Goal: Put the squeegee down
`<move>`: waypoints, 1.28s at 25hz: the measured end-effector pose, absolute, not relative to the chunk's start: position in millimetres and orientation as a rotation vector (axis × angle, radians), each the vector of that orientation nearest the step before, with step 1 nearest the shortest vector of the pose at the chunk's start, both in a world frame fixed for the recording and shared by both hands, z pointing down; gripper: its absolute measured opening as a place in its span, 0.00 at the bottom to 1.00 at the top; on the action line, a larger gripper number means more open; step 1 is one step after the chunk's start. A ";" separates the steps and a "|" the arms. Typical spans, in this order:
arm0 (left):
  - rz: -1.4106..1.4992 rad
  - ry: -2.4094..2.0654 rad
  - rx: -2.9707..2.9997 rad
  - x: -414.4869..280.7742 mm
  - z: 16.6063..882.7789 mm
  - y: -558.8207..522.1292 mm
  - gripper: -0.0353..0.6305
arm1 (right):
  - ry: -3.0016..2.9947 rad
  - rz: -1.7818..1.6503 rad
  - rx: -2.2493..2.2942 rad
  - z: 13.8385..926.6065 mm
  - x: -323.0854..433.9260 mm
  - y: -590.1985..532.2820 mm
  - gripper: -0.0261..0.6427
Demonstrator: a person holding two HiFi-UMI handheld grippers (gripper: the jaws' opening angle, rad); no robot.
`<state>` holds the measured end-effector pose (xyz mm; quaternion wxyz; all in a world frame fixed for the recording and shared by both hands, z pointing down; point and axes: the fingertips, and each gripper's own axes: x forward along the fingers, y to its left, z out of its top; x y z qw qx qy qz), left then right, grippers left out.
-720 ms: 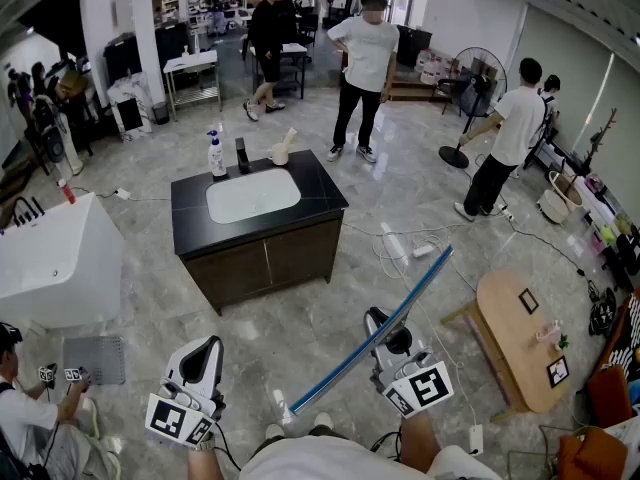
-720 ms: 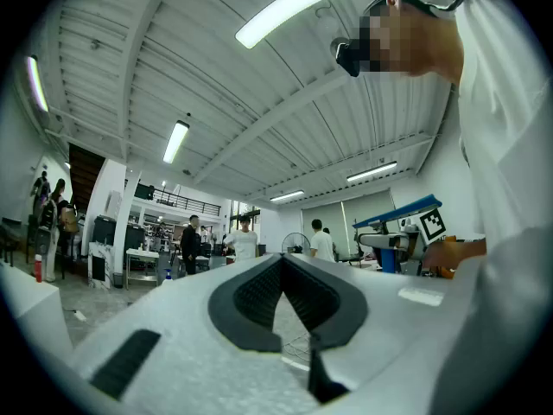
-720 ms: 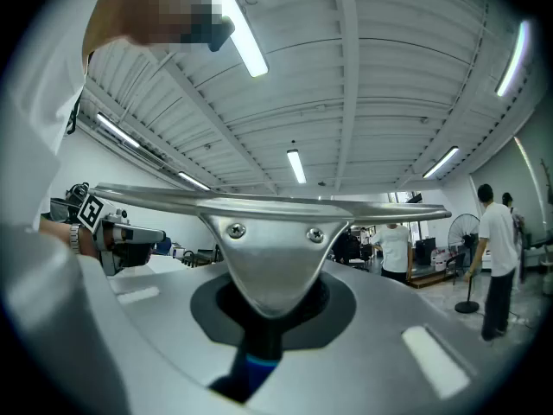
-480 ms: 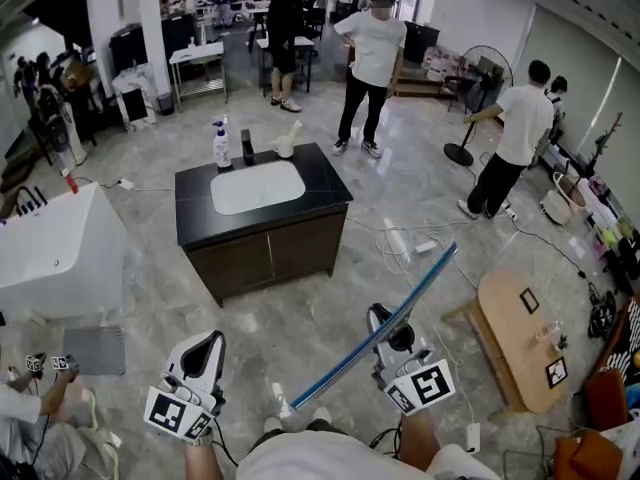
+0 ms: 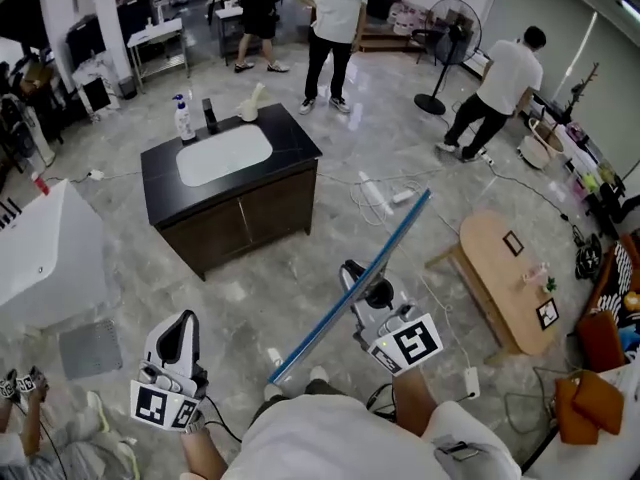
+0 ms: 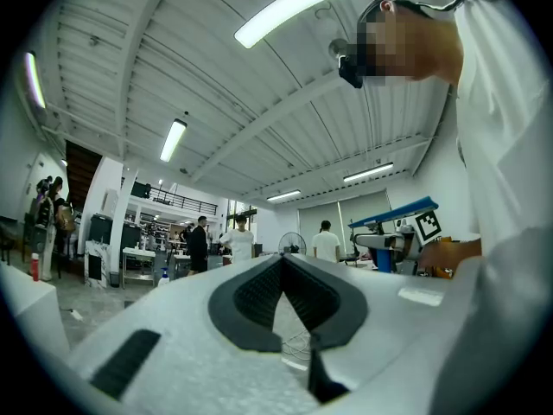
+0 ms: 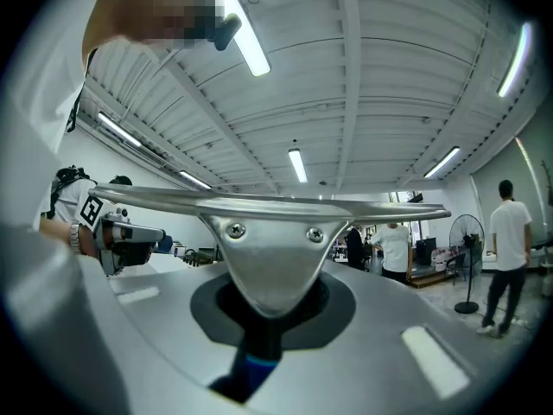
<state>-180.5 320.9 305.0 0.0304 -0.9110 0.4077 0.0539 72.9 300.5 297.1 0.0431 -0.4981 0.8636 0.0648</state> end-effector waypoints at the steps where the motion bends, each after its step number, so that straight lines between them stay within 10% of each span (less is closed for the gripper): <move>1: 0.176 1.262 -2.802 -181.5 303.7 321.5 0.03 | 2.644 0.206 -1.517 295.4 71.7 299.2 0.08; 32: 0.147 1.229 -2.865 -162.1 326.8 318.3 0.03 | 2.619 0.168 -1.584 311.3 93.2 303.1 0.09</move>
